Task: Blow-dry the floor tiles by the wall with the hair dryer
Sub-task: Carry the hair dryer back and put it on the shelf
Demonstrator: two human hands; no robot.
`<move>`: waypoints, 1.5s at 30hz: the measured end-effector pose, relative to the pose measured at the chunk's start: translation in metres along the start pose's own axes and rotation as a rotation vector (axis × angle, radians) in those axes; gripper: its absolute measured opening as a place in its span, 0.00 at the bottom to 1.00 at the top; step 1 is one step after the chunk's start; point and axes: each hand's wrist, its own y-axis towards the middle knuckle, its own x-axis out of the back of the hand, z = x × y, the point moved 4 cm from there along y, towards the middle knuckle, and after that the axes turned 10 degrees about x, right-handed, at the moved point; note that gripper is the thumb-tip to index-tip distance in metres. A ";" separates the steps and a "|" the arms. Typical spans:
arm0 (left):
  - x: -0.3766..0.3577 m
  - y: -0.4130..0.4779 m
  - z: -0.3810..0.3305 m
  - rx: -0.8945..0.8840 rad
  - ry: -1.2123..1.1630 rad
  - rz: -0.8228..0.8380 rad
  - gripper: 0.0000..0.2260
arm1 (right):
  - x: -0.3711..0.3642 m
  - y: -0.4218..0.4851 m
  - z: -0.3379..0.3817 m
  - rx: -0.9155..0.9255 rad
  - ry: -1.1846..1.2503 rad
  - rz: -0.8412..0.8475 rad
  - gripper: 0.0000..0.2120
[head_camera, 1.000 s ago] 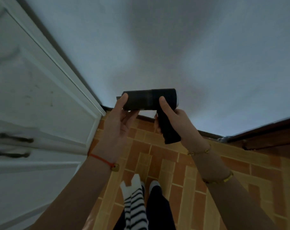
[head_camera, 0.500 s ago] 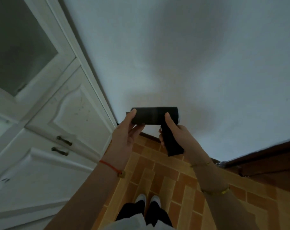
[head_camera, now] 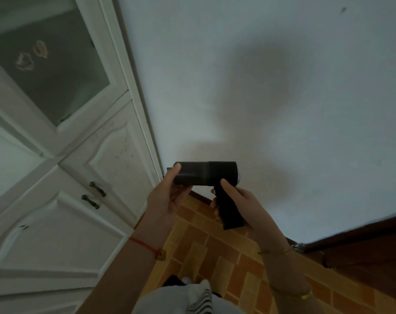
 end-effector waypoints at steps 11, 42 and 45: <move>0.038 -0.035 -0.008 -0.051 -0.176 -0.132 0.15 | -0.035 -0.009 0.006 -0.012 0.017 0.186 0.19; 0.339 -0.121 -0.206 -0.606 -0.577 -0.579 0.17 | -0.440 0.065 0.023 -0.007 -0.213 0.802 0.16; 0.368 -0.122 -0.229 -0.610 -0.586 -0.612 0.17 | -0.476 0.070 0.021 0.001 -0.216 0.795 0.15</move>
